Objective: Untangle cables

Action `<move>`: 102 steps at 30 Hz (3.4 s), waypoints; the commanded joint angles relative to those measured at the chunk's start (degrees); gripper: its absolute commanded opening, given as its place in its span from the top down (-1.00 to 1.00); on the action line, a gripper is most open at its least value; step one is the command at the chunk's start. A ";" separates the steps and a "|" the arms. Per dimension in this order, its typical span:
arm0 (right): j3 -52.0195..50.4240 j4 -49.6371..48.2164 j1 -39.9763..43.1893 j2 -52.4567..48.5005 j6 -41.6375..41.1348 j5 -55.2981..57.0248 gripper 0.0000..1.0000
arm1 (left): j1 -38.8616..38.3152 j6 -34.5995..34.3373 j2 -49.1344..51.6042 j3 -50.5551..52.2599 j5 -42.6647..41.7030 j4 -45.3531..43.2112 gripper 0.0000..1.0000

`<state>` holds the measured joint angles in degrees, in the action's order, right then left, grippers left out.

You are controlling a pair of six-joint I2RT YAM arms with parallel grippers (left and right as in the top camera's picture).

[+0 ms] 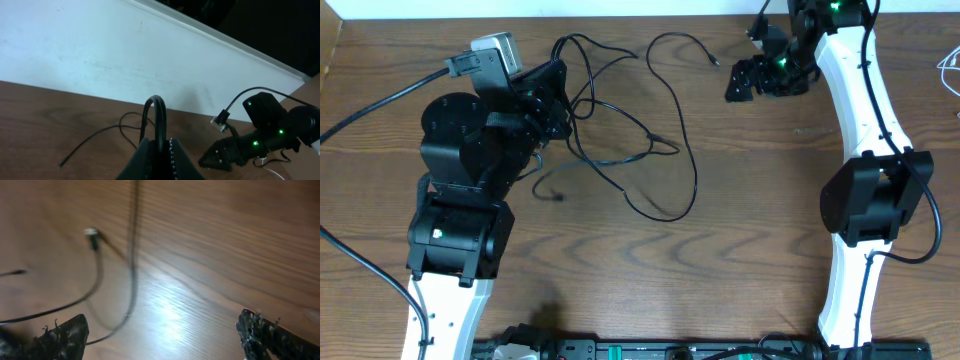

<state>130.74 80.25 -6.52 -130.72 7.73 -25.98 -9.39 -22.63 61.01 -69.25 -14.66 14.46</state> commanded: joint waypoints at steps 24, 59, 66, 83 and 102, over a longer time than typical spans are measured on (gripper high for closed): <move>0.17 0.28 -10.91 11.06 13.44 -17.70 -0.94 | 0.09 -12.66 1.79 -1.64 3.39 -1.73 0.85; -0.09 -12.33 -23.39 7.08 10.67 -4.15 0.98 | 0.24 -16.79 1.79 -1.64 3.82 -0.76 0.85; 0.66 -9.90 -15.63 12.09 -8.52 27.39 0.98 | 4.68 -15.56 1.79 -1.64 7.82 2.29 0.85; 0.68 2.40 4.15 18.25 -21.64 35.87 0.98 | 17.33 -6.08 1.86 -1.64 15.61 9.62 0.85; 0.68 3.39 11.61 24.11 -17.55 27.39 0.98 | 18.97 -2.86 4.39 -1.60 10.82 13.42 0.85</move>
<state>130.91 83.22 2.61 -108.73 -10.22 1.78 9.28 -27.90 64.88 -69.25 -3.38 27.64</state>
